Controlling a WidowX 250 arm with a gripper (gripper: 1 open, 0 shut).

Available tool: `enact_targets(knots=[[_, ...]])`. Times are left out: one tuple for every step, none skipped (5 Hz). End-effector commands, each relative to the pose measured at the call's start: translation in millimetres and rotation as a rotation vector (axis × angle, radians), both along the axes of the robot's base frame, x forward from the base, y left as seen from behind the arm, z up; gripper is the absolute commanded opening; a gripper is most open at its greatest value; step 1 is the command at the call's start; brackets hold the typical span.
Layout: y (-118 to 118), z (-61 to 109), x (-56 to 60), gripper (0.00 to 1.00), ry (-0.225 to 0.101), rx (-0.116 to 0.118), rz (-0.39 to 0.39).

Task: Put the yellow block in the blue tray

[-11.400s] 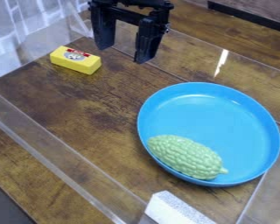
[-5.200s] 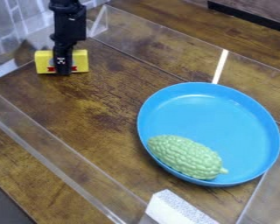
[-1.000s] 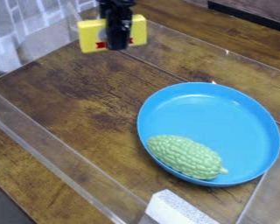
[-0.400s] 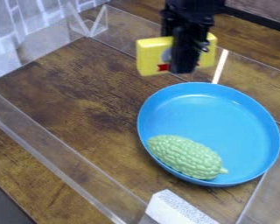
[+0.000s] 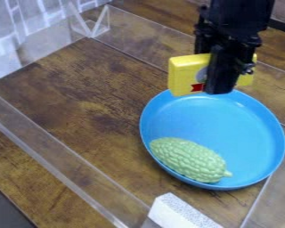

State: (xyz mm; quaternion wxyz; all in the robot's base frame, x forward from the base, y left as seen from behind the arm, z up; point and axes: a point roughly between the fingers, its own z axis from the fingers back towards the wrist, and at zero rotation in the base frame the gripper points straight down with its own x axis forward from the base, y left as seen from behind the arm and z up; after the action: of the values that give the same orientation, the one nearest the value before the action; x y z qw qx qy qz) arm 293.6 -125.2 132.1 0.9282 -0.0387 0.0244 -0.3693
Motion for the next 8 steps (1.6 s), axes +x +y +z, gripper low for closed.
enact_targets(knots=[[-11.6,20.9,5.5,0.00,-0.081,-0.040,-0.006],[-9.4,18.0,7.1,0.00,-0.083,-0.047,0.007],[-7.0,14.4,8.2,0.00,-0.082,-0.054,0.018],[-10.2,14.3,0.6,0.00,-0.082,-0.065,0.050],[-12.5,10.6,-7.8,0.00,-0.085,-0.080,0.095],[-14.5,5.2,-12.0,0.00,-0.078,-0.087,0.119],[-16.5,-2.5,-16.1,0.00,-0.068,-0.093,0.140],[-13.3,-8.3,-18.6,0.00,-0.060,-0.096,0.172]])
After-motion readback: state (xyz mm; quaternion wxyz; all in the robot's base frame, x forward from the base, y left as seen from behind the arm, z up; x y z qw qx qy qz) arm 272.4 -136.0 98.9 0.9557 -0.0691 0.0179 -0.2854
